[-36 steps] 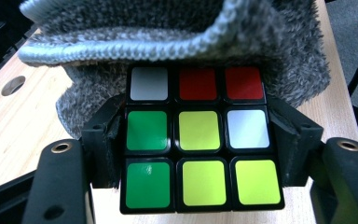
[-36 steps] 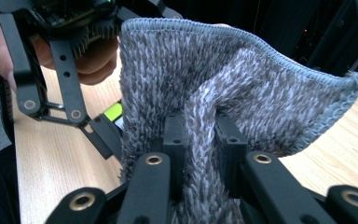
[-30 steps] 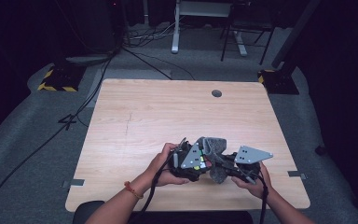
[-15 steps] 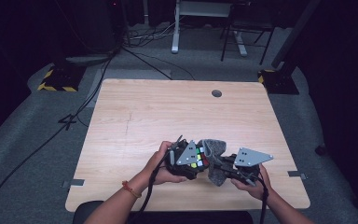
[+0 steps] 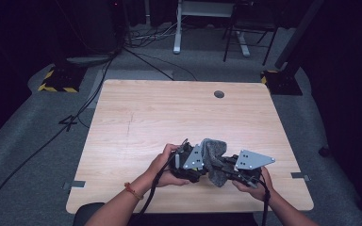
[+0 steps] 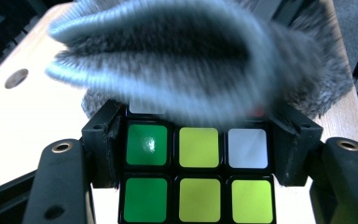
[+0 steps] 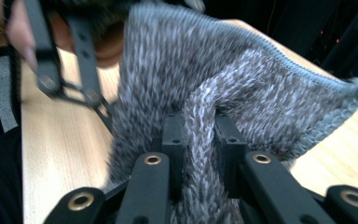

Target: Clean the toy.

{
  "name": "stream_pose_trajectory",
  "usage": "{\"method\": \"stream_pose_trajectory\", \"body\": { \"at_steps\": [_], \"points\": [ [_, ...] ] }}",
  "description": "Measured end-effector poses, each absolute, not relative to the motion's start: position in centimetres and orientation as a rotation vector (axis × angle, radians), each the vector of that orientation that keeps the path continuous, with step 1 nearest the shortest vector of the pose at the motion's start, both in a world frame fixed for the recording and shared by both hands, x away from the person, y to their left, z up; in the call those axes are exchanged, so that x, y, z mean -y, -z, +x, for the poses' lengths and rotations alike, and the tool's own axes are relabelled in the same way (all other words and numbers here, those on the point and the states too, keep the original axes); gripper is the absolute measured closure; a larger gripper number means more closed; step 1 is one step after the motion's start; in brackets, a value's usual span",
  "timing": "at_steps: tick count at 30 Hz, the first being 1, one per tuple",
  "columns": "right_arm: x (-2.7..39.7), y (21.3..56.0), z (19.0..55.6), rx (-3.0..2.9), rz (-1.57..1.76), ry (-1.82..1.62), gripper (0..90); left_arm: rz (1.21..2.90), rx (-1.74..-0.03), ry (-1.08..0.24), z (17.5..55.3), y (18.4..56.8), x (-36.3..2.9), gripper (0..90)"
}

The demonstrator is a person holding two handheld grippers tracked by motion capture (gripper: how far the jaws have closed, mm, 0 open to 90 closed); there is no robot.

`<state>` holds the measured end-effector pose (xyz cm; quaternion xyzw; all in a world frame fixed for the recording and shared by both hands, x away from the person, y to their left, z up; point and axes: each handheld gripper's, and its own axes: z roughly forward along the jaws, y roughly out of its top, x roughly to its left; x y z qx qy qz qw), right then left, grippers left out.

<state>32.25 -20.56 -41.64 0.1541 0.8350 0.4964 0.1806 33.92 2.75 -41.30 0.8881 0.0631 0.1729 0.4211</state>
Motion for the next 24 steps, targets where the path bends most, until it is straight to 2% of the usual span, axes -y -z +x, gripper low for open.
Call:
{"method": "stream_pose_trajectory", "body": {
  "at_steps": [7, 15, 24],
  "points": [
    [21.1, 44.0, 33.7, -2.454, 0.530, -1.358, 78.0, 2.149, -0.142, -0.428, 33.7, 40.2, -3.2, 32.9],
    [20.7, 42.3, 32.6, -2.382, 0.476, -1.428, 78.3, 2.239, -0.122, -0.473, 33.5, 41.2, -2.4, 32.5],
    [20.5, 41.7, 32.1, -2.354, 0.452, -1.448, 78.3, 2.262, -0.138, -0.447, 33.9, 41.8, -1.9, 32.2]
  ]
}}
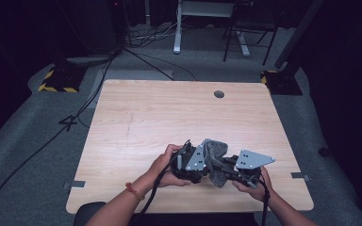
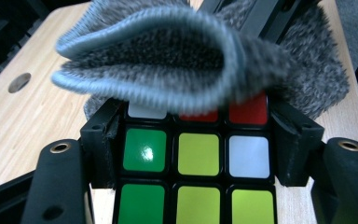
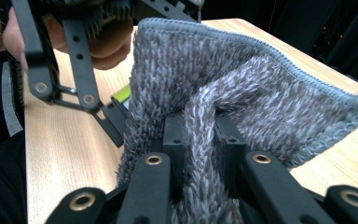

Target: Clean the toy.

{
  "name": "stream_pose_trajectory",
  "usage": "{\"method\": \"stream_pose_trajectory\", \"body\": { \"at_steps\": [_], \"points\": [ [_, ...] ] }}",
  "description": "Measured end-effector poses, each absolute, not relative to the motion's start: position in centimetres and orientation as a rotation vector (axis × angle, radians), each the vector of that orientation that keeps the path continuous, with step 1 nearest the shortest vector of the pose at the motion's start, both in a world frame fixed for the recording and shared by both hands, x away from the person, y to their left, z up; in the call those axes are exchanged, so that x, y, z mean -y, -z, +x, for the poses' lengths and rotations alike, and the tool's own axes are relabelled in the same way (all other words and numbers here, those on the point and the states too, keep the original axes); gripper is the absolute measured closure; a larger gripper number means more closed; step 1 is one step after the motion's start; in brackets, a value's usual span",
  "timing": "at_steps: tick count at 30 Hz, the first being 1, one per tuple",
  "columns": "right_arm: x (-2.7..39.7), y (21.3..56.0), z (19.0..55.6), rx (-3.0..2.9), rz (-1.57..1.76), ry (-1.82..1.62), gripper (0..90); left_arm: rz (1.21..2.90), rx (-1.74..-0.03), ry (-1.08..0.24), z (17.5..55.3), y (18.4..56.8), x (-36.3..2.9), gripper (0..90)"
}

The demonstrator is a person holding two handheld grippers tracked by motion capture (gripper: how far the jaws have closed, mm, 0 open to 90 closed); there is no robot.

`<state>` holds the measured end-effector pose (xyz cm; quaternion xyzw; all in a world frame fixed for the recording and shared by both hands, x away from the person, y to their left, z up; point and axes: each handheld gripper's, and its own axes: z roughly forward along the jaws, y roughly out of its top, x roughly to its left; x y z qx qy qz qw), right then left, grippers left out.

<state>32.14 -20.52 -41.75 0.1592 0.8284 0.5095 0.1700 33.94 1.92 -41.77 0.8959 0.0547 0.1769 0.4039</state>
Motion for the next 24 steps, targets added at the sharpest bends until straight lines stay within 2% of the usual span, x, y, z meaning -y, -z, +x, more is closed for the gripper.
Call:
{"method": "stream_pose_trajectory", "body": {
  "at_steps": [5, 9, 16, 24],
  "points": [
    [20.4, 41.7, 32.1, -2.357, 0.433, -1.448, 78.1, 2.292, -0.132, -0.464, 33.8, 42.0, -1.6, 32.7],
    [20.8, 41.7, 32.4, -2.344, 0.443, -1.424, 77.7, 2.244, -0.140, -0.454, 33.9, 41.5, -2.1, 32.9],
    [21.4, 44.2, 34.5, -2.438, 0.547, -1.318, 77.6, 2.165, -0.118, -0.454, 33.4, 40.4, -2.9, 33.0],
    [21.5, 44.7, 34.8, -2.494, 0.552, -1.485, 77.9, 2.149, -0.100, -0.449, 33.3, 40.4, -3.1, 32.7]
  ]
}}
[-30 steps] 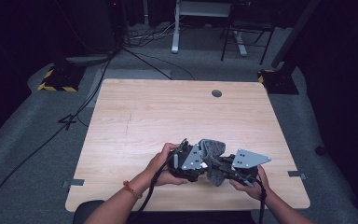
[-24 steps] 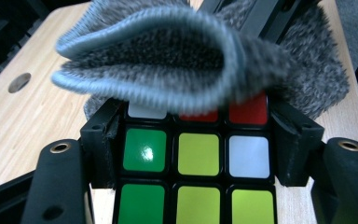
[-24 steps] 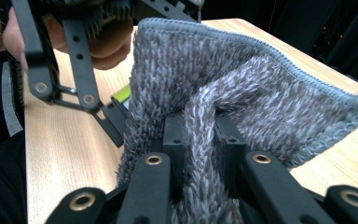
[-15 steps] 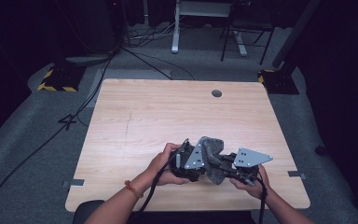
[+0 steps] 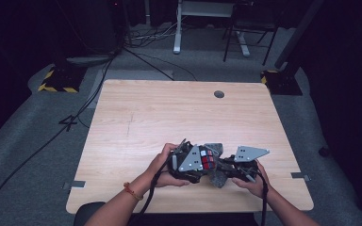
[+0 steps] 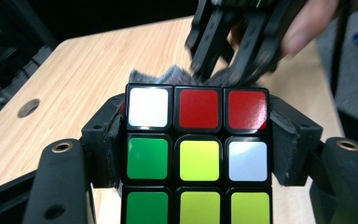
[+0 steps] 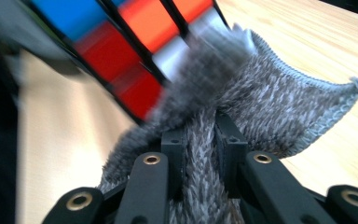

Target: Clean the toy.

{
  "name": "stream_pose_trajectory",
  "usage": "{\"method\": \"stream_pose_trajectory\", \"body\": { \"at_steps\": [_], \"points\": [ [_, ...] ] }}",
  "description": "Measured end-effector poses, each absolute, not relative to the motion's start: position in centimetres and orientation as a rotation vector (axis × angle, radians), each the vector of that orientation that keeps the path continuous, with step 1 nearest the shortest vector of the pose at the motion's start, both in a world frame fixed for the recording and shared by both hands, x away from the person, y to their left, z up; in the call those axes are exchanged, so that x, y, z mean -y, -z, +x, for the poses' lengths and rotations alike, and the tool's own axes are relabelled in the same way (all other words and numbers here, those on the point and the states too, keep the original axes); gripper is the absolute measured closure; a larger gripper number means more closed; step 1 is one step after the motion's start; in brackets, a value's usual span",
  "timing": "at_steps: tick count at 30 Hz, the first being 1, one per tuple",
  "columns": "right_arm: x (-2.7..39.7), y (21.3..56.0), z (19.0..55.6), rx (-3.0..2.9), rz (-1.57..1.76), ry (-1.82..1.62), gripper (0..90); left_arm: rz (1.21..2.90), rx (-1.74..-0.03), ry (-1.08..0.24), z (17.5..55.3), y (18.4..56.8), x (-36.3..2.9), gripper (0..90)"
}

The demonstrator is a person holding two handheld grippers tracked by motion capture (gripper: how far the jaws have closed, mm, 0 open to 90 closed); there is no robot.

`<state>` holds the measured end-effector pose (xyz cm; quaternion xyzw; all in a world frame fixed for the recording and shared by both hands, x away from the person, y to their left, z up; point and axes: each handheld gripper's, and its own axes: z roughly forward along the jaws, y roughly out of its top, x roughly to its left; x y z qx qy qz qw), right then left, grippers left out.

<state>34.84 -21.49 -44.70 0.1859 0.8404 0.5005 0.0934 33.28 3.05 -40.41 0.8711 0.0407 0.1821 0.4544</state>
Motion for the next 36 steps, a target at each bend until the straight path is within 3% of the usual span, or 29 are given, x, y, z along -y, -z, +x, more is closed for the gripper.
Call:
{"method": "stream_pose_trajectory", "body": {
  "at_steps": [11, 15, 22, 30, 36],
  "points": [
    [22.2, 43.7, 34.5, -2.454, 0.583, -1.542, 79.1, 2.177, -0.138, -0.438, 34.1, 41.2, -3.2, 30.9],
    [21.4, 43.5, 33.9, -2.463, 0.537, -1.466, 79.2, 2.247, -0.149, -0.475, 34.2, 41.8, -2.5, 23.8],
    [21.9, 43.2, 34.1, -2.431, 0.568, -1.475, 79.1, 2.219, -0.140, -0.406, 34.5, 41.6, -3.3, 32.6],
    [21.7, 43.5, 34.2, -2.449, 0.556, -1.439, 78.8, 2.237, -0.147, -0.388, 34.7, 41.9, -3.2, 33.0],
    [22.1, 43.1, 34.2, -2.435, 0.556, -1.467, 78.6, 2.158, -0.140, -0.359, 34.5, 41.3, -3.5, 33.5]
  ]
}}
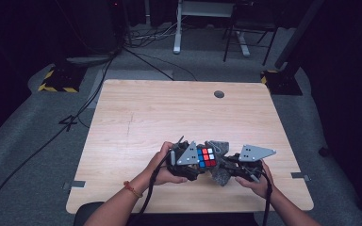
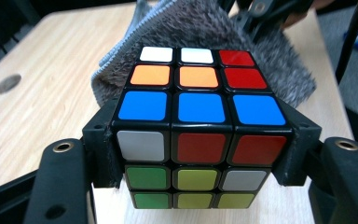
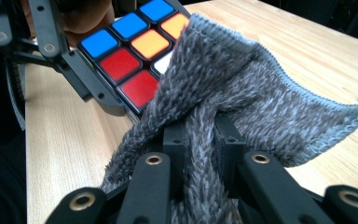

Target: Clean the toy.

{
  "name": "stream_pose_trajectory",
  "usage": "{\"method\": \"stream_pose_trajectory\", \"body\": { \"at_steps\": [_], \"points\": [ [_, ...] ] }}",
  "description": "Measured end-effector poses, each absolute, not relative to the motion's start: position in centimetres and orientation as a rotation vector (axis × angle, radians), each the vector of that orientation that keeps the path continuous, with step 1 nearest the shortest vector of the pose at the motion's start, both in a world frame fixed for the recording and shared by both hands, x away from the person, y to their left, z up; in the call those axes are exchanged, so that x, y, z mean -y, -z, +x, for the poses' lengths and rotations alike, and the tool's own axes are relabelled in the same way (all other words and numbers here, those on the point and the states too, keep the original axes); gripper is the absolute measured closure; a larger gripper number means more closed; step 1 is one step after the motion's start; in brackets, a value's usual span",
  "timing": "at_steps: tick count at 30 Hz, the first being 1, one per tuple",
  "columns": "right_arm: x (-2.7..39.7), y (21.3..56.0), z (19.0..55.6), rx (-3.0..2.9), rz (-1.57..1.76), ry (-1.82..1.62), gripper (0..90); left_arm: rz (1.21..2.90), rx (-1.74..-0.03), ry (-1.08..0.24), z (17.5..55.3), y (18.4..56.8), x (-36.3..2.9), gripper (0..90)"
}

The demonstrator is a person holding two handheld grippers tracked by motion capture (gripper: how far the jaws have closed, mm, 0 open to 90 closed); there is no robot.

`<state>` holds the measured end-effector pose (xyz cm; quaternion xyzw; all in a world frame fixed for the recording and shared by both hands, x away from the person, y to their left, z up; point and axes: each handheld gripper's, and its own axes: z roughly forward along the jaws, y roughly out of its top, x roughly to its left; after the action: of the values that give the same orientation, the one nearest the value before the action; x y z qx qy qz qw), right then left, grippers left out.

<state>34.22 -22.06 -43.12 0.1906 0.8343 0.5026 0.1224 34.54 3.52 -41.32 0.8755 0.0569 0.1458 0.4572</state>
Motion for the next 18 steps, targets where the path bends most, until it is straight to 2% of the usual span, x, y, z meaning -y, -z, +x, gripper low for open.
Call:
{"method": "stream_pose_trajectory", "body": {
  "at_steps": [7, 18],
  "points": [
    [21.2, 44.3, 34.4, -2.502, 0.556, -1.380, 78.6, 2.154, -0.135, -0.353, 34.4, 41.2, -3.5, 33.5],
    [22.2, 42.5, 34.1, -2.394, 0.555, -1.476, 78.5, 2.137, -0.150, -0.354, 34.5, 41.3, -3.4, 33.6]
  ]
}}
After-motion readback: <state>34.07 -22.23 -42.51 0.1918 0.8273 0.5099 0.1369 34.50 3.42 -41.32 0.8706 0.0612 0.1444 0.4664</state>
